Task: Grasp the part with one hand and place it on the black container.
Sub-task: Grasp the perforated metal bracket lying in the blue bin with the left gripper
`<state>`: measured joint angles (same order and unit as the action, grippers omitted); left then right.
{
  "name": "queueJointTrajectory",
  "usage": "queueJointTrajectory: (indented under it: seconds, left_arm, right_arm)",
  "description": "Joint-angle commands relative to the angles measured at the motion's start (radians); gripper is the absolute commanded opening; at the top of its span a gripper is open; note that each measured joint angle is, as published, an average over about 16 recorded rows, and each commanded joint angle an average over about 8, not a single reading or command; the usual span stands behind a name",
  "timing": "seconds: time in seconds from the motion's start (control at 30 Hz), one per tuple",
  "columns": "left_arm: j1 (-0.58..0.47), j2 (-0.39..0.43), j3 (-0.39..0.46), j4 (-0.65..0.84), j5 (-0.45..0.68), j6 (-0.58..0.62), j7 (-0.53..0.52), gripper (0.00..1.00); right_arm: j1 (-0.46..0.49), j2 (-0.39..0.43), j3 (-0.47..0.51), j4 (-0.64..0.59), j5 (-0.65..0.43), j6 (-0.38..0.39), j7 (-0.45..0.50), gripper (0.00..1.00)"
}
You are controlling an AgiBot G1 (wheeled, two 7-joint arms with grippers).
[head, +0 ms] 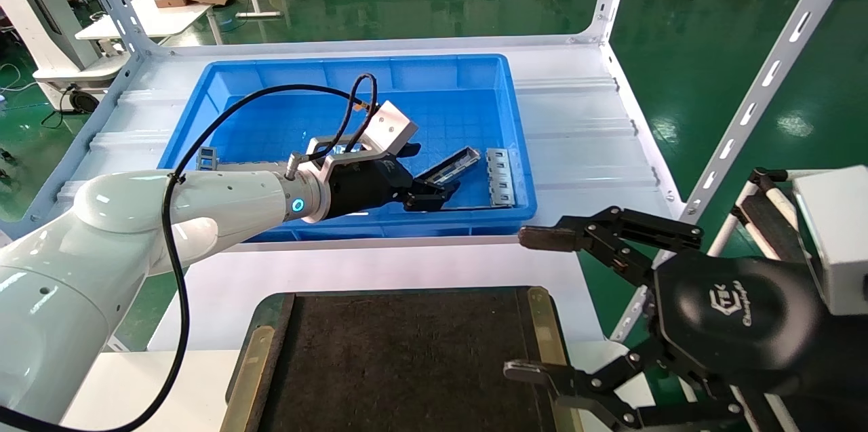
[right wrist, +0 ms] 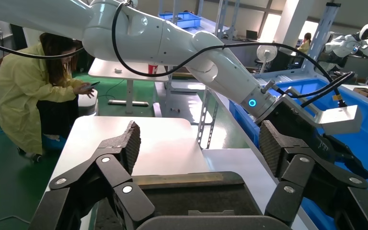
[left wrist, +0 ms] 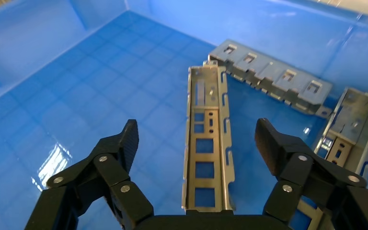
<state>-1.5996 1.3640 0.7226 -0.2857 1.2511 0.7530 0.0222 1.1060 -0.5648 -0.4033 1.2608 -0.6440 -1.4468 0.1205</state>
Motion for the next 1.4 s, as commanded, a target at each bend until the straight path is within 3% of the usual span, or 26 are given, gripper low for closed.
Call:
queueJointTrajectory:
  seconds: [0.03, 1.1, 1.4]
  left_arm:
    - [0.002, -0.001, 0.014, -0.001, -0.009, -0.008, -0.003, 0.0]
    - [0.002, -0.009, 0.092, 0.018, -0.187, -0.03, 0.024, 0.0]
    - [-0.027, -0.044, 0.05, 0.006, -0.282, 0.082, 0.073, 0.0]
  right_arm:
    - [0.0, 0.0, 0.0, 0.0, 0.0, 0.0, 0.0, 0.0]
    - [0.0, 0.0, 0.0, 0.0, 0.0, 0.0, 0.0, 0.0]
    - [0.0, 0.0, 0.0, 0.0, 0.0, 0.0, 0.0, 0.0]
